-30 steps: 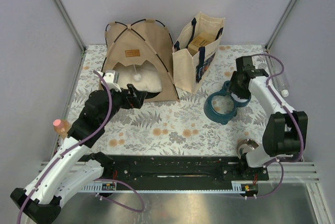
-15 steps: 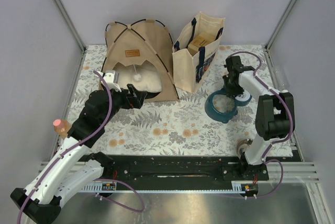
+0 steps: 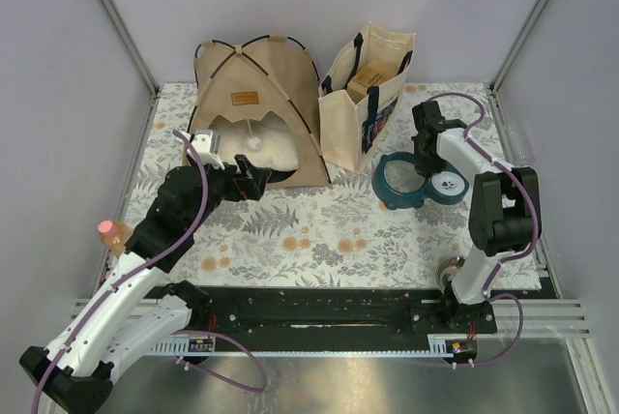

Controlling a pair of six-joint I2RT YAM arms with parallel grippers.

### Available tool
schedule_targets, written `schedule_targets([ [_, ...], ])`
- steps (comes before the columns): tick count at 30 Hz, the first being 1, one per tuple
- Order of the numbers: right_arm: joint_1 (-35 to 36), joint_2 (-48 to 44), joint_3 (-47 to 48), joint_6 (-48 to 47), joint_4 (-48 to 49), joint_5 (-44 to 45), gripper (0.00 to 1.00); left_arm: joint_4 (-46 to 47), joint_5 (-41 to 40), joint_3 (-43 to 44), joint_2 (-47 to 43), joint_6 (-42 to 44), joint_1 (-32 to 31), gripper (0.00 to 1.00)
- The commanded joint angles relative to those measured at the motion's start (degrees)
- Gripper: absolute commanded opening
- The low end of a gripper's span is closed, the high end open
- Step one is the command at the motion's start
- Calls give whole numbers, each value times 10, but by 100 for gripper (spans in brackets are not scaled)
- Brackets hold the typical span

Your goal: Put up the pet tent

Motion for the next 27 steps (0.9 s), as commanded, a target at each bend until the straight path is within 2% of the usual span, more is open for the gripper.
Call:
schedule_targets([
  [1, 23, 2, -2, 86, -24, 13, 24, 24, -6, 0, 6, 1, 3, 99],
  [4, 26, -13, 5, 123, -54, 45, 59, 24, -6, 1, 8, 0, 3, 99],
  [6, 26, -47, 3, 136, -69, 61, 71, 20, -8, 1, 2, 0, 3, 99],
  [8, 25, -81, 7, 151, -92, 64, 77, 19, -10, 0, -6, 2, 3, 99],
  [13, 23, -140, -6, 237, -204, 99, 78, 5, -20, 1, -21, 14, 3, 99],
  [16, 13, -155, -62, 300, -267, 74, 67, -2, -28, 1, -30, 21, 3, 99],
  [18, 10, -175, -119, 329, -268, 23, 61, -3, -33, -5, -38, 24, 3, 99],
  [22, 8, -224, -207, 386, -270, -44, 58, 5, -41, -17, -50, 27, 3, 99],
  [27, 9, -231, -212, 410, -309, -4, 58, 14, -56, -34, -63, 23, 3, 99],
])
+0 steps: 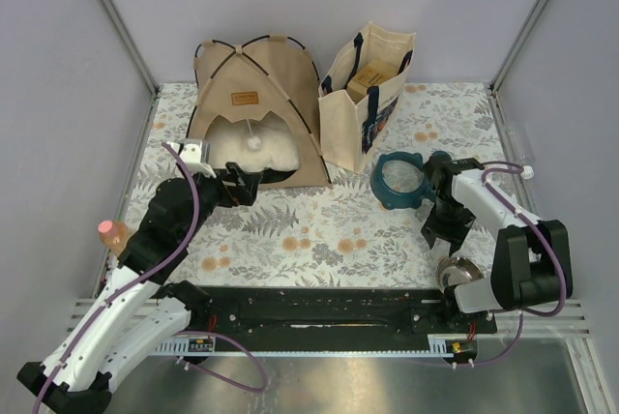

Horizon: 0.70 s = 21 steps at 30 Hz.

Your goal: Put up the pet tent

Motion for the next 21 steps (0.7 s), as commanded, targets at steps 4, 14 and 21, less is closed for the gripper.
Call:
schedule_targets([
  [4, 0, 14, 4, 62, -28, 38, 58, 26, -32, -26, -22, -1, 3, 99],
  [14, -1, 51, -57, 113, 31, 84, 52, 18, -53, -24, -27, 10, 4, 99],
  [21, -1, 61, -61, 112, 41, 85, 18, 18, -52, -22, -17, 11, 3, 99],
])
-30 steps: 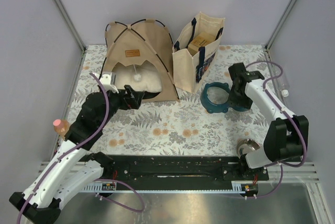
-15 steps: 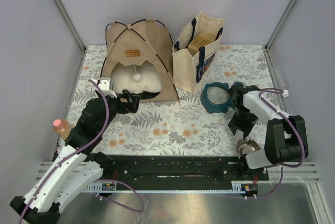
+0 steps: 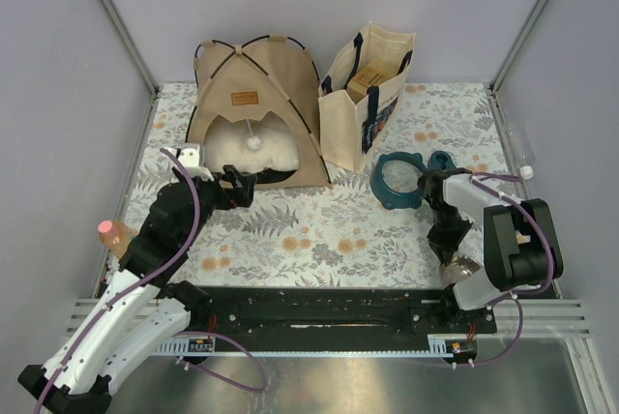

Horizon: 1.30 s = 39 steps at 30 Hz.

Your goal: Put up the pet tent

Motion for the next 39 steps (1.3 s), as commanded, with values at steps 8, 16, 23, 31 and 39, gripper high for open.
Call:
schedule_targets([
  [8, 3, -13, 28, 5, 12, 35, 0, 6, -15, 11, 4, 21, 4, 99],
  [16, 88, -52, 181, -23, -65, 119, 0, 5, -15, 20, 10, 25, 3, 99],
  [23, 145, -24, 308, -59, -48, 157, 0, 4, -12, 29, 20, 27, 4, 99],
  [31, 161, 92, 398, -135, 96, 134, 0, -8, 6, 41, 36, 16, 5, 99],
  [39, 163, 171, 438, -161, 154, 137, 0, -14, 2, 53, 41, 15, 4, 99],
])
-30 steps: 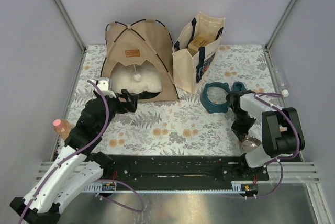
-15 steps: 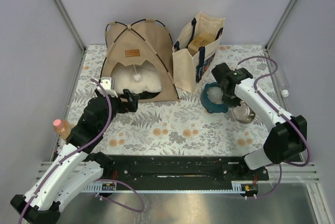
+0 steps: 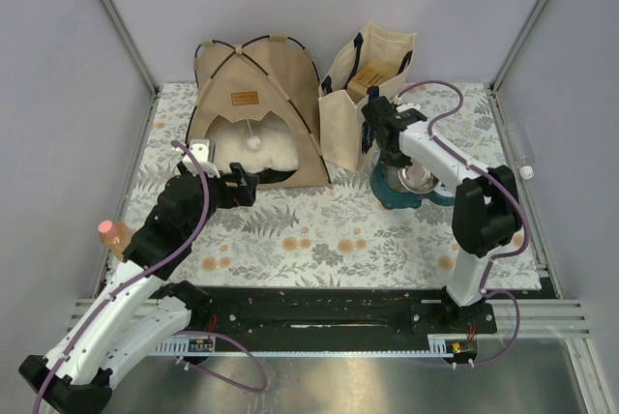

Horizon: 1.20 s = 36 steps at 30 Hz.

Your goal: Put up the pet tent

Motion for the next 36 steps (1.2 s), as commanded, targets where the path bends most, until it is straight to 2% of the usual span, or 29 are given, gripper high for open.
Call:
schedule_targets([
  [1, 4, 20, 33, -27, 59, 11, 0, 16, 3, 34, 3, -3, 2, 99],
  [7, 5, 51, 49, -31, 71, -21, 0, 13, 5, 34, 2, -6, 3, 99],
  [16, 5, 28, 22, 7, 63, -76, 0, 10, 3, 27, -9, -12, 3, 99],
  [22, 4, 42, 14, -9, 73, -55, 0, 12, 6, 24, -12, -16, 3, 99],
  [23, 5, 47, 19, -13, 73, -53, 4, 12, 6, 25, -12, -16, 2, 99],
  [27, 5, 55, 50, -24, 62, -39, 42, 8, 7, 26, -14, -12, 3, 99],
  [29, 5, 48, 64, -25, 55, -32, 57, 5, 6, 26, -15, -12, 4, 99],
  [32, 5, 29, 80, -33, 46, -26, 66, 6, 3, 26, -18, -12, 3, 99],
  [36, 1, -2, 98, -50, 30, -7, 73, 5, 1, 26, -20, -11, 4, 99],
])
